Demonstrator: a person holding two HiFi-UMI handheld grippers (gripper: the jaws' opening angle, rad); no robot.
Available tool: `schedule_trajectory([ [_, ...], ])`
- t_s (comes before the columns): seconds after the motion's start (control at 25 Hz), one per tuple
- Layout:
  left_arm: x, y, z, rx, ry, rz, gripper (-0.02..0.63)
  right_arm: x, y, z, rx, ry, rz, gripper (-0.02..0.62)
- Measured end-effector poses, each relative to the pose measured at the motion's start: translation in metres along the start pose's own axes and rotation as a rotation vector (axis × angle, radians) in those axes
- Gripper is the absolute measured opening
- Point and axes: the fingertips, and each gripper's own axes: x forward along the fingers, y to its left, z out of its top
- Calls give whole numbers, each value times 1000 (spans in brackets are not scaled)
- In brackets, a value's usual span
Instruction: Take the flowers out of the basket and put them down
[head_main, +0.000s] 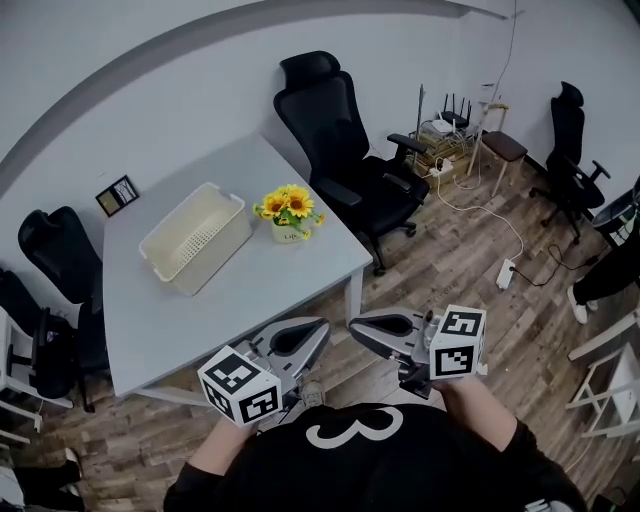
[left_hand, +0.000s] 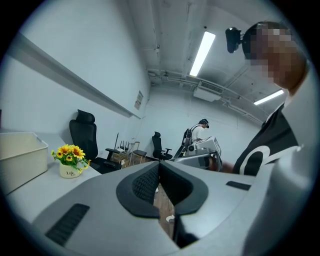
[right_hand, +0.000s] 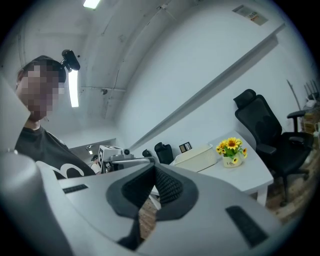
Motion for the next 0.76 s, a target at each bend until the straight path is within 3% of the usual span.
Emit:
schedule_trajectory([
  [0.76, -5, -9, 3, 2, 6, 4, 12, -1, 11, -1, -19, 2, 9, 8],
])
